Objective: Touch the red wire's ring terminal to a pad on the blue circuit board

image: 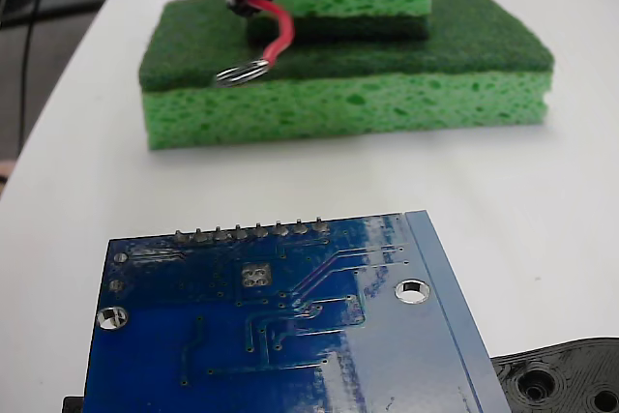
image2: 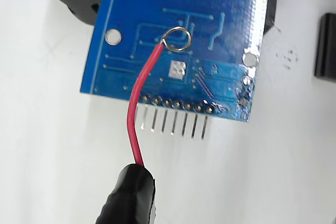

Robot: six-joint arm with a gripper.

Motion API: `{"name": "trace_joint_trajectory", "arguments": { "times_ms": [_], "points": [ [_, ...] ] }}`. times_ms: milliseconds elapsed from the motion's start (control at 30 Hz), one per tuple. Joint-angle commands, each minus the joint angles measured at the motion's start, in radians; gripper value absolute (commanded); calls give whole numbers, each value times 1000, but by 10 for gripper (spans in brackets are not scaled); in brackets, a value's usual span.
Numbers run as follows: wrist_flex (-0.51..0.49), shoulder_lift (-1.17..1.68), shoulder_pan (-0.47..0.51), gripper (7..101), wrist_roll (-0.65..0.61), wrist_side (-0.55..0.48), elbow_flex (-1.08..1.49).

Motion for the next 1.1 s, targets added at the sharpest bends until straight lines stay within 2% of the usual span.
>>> {"name": "trace_joint_trajectory", "arguments": {
  "times_ms": [33, 1100],
  "points": [
    [6, -2, 6, 1003, -14, -8, -9],
    [-55, -86, 5, 1003, -20, -23, 8]
  ]
}}
